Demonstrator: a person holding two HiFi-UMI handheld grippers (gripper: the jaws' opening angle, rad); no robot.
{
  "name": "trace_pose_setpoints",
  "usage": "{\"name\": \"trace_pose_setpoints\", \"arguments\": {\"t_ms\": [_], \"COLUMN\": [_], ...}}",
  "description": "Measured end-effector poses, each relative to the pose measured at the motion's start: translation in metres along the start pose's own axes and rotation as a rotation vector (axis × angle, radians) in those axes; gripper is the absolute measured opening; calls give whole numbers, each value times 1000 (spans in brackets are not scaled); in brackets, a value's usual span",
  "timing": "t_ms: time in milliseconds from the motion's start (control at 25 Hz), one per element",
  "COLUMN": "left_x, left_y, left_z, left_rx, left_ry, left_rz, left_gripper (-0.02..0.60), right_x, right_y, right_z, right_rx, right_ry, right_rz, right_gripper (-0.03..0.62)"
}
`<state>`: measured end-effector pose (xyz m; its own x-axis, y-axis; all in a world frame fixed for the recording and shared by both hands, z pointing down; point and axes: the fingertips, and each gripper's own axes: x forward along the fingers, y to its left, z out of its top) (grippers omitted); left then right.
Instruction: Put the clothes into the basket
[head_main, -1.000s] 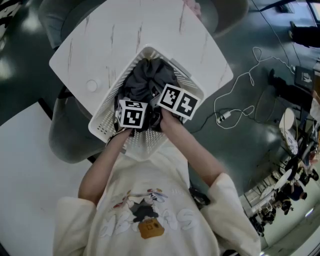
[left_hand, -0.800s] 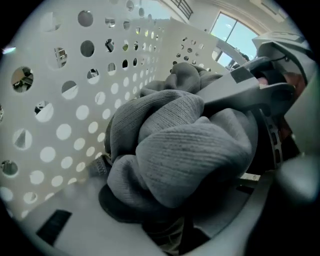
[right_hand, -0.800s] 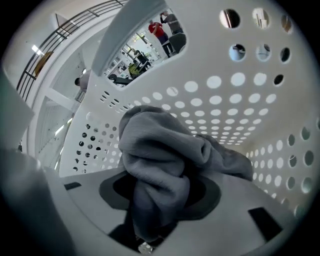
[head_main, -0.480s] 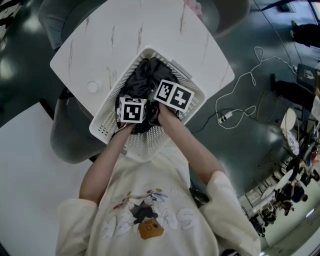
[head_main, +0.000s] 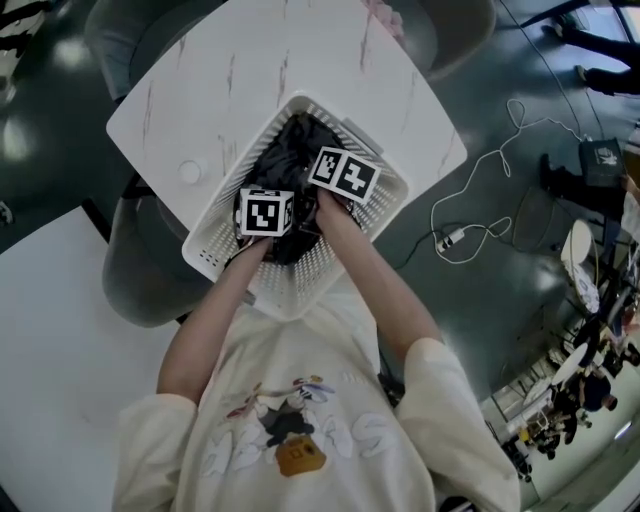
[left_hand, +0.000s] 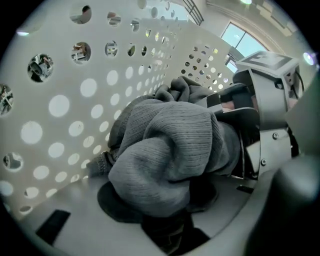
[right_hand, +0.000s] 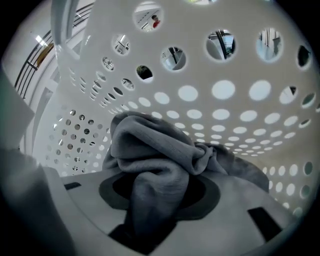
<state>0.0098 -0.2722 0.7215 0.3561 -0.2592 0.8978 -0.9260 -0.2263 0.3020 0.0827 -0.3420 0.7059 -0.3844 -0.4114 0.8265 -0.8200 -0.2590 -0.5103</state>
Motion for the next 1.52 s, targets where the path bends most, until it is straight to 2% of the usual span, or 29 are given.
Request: {"name": "trace_pose_setpoints", "arguments": {"t_ms": [240,360,520,720,840,1160,1360,1520], "left_x": [-13,-26,-44,-61,-74,-100,-112,-128], "left_y": [-8,-12,-17,-20,-21,-25,-25,-34], "left_z": [-7,-2,0,0,-1,11,25,38], "left_rx": [28,-16,-16,-43,-42,-28,8,52], "left_ry": [34,4,-22,-66,-93,-237,-323,-424], "left_rz": [-4,-65,-86,-97,-94,-86,-64,-51], "left_gripper": [193,231,278,288,288,288,288,288], "right_x": [-10,-18,-28,-42,-51,-75,-88,-101], "right_y": [5,10,14,20,25,31,38,42], "right_z": [-2,-1,1,3,2,6,10,14], "right_rx": [14,2,1,17,18,43,55,46], "right_ry": [-1,-2,-8,-30,-39,-84,-108,-132], "right_rz": [52,88,110,127,134,138,157,169], "right_gripper": [196,215,258,326,341,351,351,351]}}
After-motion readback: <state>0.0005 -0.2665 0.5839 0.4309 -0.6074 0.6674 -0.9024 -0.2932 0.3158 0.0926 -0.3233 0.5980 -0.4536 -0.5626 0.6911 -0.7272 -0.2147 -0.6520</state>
